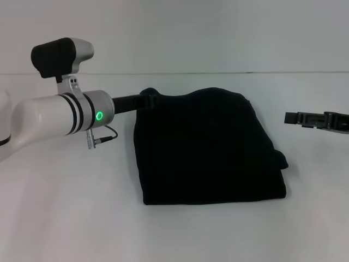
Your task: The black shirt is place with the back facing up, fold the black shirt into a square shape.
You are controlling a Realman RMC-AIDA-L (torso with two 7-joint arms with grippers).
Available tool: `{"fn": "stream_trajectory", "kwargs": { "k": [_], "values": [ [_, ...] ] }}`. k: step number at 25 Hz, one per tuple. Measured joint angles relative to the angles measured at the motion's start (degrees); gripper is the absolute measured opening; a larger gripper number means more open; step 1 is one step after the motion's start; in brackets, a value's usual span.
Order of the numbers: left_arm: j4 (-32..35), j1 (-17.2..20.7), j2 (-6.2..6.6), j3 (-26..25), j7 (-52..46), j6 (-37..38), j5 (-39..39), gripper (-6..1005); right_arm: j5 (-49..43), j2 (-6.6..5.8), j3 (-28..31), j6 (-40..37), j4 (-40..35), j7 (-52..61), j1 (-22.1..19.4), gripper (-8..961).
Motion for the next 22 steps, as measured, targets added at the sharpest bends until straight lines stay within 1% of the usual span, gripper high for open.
{"fn": "stream_trajectory", "kwargs": {
  "k": [2,13,18,22],
  "values": [
    [0.0,0.0,0.01,0.0,0.0,0.0,0.0,103,0.0,0.01,0.0,-0.1,0.0,0.0,-0.1,883],
    [-0.2,0.2,0.4,-0.1,-0.5,-0.8,0.2,17,0.0,0.04,0.0,-0.1,-0.3,0.0,-0.2,884],
    [-0.6,0.9,0.55,-1.0,-1.2,-2.6,-0.1,20,0.0,0.04,0.0,0.2,-0.2,0.0,-0.1,882],
    [-0.3,1.6,0.12,-2.4,-1.6,-5.2,-1.2,81,0.0,0.07,0.0,0.0,-0.1,0.0,0.0,882]
  ]
}}
